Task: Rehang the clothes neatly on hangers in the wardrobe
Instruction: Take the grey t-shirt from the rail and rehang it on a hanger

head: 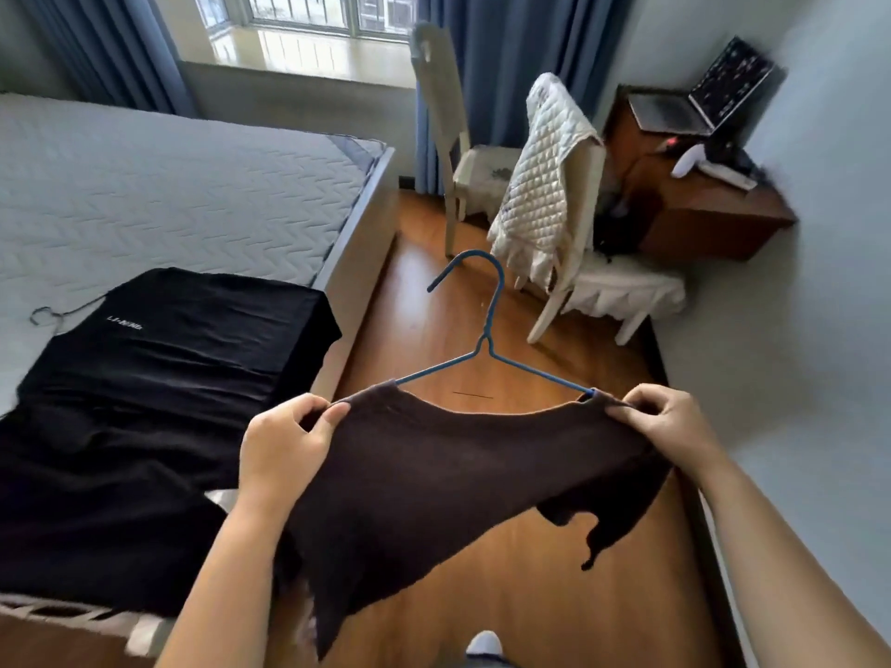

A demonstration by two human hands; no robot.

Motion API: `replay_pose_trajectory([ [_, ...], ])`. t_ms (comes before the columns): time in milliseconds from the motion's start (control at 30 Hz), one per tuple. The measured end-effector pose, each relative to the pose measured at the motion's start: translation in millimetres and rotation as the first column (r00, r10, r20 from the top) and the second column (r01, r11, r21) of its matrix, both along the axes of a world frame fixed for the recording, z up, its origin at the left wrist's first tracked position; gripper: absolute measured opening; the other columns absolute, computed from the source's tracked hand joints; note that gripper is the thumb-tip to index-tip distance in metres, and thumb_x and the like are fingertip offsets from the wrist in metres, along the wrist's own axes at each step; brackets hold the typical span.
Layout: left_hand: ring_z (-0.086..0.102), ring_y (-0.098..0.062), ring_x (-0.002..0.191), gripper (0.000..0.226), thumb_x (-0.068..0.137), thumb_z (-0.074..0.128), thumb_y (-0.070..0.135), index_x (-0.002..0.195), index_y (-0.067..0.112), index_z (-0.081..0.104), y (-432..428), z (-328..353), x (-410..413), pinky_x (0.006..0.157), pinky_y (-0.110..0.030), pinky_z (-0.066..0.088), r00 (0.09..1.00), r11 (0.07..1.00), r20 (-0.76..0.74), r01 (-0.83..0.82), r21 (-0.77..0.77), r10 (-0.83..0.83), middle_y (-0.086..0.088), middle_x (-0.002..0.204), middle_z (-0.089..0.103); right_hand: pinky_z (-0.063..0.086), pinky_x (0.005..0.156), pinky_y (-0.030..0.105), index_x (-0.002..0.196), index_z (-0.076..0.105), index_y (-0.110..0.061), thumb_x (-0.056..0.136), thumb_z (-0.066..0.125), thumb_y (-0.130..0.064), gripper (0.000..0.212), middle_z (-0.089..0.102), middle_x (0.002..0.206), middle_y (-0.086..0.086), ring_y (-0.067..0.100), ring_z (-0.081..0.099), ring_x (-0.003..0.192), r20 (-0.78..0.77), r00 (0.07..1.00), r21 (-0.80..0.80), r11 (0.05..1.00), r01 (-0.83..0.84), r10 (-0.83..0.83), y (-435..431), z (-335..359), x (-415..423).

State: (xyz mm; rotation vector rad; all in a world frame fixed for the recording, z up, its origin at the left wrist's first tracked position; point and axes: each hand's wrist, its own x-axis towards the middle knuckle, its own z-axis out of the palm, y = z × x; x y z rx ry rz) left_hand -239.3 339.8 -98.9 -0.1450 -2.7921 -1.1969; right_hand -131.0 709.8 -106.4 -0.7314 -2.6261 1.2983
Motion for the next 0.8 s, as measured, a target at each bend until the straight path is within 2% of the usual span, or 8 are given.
replay_pose_trajectory([
  [67, 0.062, -0.019, 0.067, 0.013, 0.079, 0.069, 0.024, 0.073, 0.013, 0.070, 28.7, -6.6, -5.6, 0.063, -0.027, 0.044, 0.999, 0.999, 0.025, 0.033, 0.015, -0.033, -0.001, 0.066, 0.067, 0.038, 0.057, 0.021, 0.059, 0.059, -0.015, 0.075, 0.073, -0.018, 0.021, 0.058, 0.057, -0.003, 0.010, 0.049, 0.060, 0.021, 1.000, 0.009, 1.000, 0.014, -0.014, 27.4, 2.2, -1.0],
  [200, 0.059, -0.016, 0.066, 0.013, 0.080, 0.068, 0.021, 0.073, 0.011, 0.070, 68.2, -13.7, -21.7, 0.059, -0.014, 0.038, 0.995, 0.997, 0.072, 0.061, 0.049, -0.065, -0.001, 0.066, 0.066, 0.040, 0.060, 0.027, 0.058, 0.058, -0.018, 0.073, 0.074, -0.019, 0.022, 0.059, 0.060, 0.000, 0.016, 0.051, 0.062, -0.010, 0.999, 0.070, 0.996, 0.054, -0.053, 68.9, 8.8, -26.7],
  [300, 0.059, -0.014, 0.065, 0.013, 0.081, 0.067, 0.020, 0.070, 0.014, 0.069, 82.6, -19.6, -44.2, 0.057, -0.011, 0.040, 0.994, 0.995, 0.093, 0.056, 0.083, -0.063, -0.001, 0.066, 0.066, 0.038, 0.052, 0.014, 0.057, 0.056, -0.021, 0.073, 0.074, -0.020, 0.024, 0.058, 0.060, -0.002, 0.012, 0.050, 0.058, -0.041, 0.997, 0.080, 0.994, 0.076, -0.072, 81.4, 11.5, -56.5],
  [367, 0.058, -0.012, 0.062, 0.013, 0.081, 0.067, 0.018, 0.069, 0.015, 0.068, 87.4, -24.7, -65.7, 0.059, -0.009, 0.039, 0.995, 0.995, 0.086, 0.044, 0.088, -0.052, 0.001, 0.065, 0.065, 0.038, 0.050, 0.010, 0.057, 0.056, -0.022, 0.074, 0.073, -0.020, 0.025, 0.058, 0.060, -0.002, 0.010, 0.049, 0.058, -0.044, 0.997, 0.080, 0.994, 0.073, -0.069, 82.4, 9.2, -81.6],
  [500, 0.058, -0.010, 0.071, 0.010, 0.081, 0.067, 0.018, 0.071, 0.016, 0.068, 89.4, -38.9, -125.9, 0.061, -0.006, 0.039, 0.998, 0.992, 0.065, -0.035, 0.122, 0.027, 0.003, 0.068, 0.067, 0.037, 0.055, 0.017, 0.059, 0.056, -0.020, 0.074, 0.074, -0.020, 0.023, 0.057, 0.059, -0.003, 0.009, 0.048, 0.057, -0.009, 0.998, 0.067, 0.996, 0.062, -0.061, 82.3, 0.2, -146.7],
  [567, 0.059, -0.011, 0.065, 0.009, 0.081, 0.067, 0.018, 0.072, 0.017, 0.068, 92.6, -47.4, -164.1, 0.061, -0.007, 0.040, 0.996, 0.988, 0.058, -0.068, 0.140, 0.061, 0.003, 0.068, 0.067, 0.038, 0.057, 0.020, 0.062, 0.059, -0.017, 0.074, 0.074, -0.020, 0.020, 0.058, 0.061, -0.003, 0.010, 0.049, 0.059, 0.016, 0.999, 0.070, 0.997, 0.037, -0.039, 84.9, -2.0, -187.5],
  [667, 0.060, -0.010, 0.068, 0.009, 0.081, 0.067, 0.021, 0.072, 0.019, 0.067, 97.9, -49.9, -225.8, 0.061, -0.013, 0.042, 0.993, 0.980, 0.083, -0.096, 0.175, 0.083, 0.006, 0.068, 0.066, 0.040, 0.054, 0.012, 0.061, 0.059, -0.019, 0.075, 0.073, -0.019, 0.020, 0.060, 0.063, -0.002, 0.011, 0.051, 0.063, 0.031, 0.999, 0.076, 0.997, 0.012, -0.014, 85.9, 3.3, -255.9],
  [800, 0.060, -0.012, 0.068, 0.011, 0.081, 0.067, 0.022, 0.070, 0.019, 0.067, 92.6, -50.4, -297.3, 0.063, -0.027, 0.044, 0.983, 0.970, 0.113, -0.166, 0.180, 0.147, 0.006, 0.067, 0.066, 0.038, 0.055, 0.019, 0.060, 0.058, -0.021, 0.076, 0.073, -0.017, 0.022, 0.060, 0.064, -0.002, 0.012, 0.051, 0.064, 0.061, 0.997, 0.069, 0.997, -0.043, 0.039, 84.8, 11.3, -352.7],
])
